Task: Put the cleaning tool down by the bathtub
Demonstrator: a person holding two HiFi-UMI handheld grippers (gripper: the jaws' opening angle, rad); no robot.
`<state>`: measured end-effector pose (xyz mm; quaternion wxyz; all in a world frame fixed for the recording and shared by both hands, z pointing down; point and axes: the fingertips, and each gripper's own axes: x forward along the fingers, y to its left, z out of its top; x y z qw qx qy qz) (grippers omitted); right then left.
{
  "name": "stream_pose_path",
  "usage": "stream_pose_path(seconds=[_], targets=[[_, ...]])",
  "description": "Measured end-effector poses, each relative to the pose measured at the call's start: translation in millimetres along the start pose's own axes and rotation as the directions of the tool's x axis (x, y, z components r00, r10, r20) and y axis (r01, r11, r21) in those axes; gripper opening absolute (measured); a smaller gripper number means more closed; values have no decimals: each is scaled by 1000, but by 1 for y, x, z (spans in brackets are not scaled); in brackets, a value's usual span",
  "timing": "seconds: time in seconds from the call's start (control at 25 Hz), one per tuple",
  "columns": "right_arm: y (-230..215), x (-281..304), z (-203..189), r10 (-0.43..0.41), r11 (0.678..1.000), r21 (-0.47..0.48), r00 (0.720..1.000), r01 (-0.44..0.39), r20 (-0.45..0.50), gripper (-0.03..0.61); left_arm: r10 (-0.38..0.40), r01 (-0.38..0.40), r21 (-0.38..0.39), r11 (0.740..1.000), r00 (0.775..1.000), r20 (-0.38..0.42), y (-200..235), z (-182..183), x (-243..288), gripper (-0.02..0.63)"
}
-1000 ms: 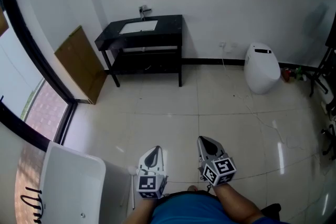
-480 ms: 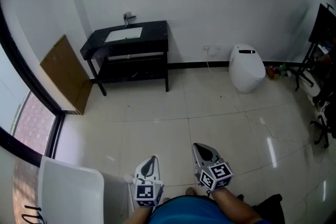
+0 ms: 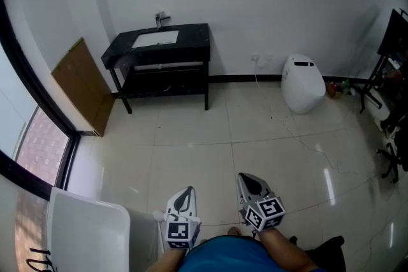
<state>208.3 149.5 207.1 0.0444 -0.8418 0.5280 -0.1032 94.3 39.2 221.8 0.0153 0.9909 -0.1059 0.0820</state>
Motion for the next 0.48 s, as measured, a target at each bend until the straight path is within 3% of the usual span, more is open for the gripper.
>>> stream_pose_path(seconds=[0.48], targets=[[4,-10,1,-9,1000,-11,1000,9,-13,-11,-28,28,-3,1000,1000,4,-7,4,-1,-2]])
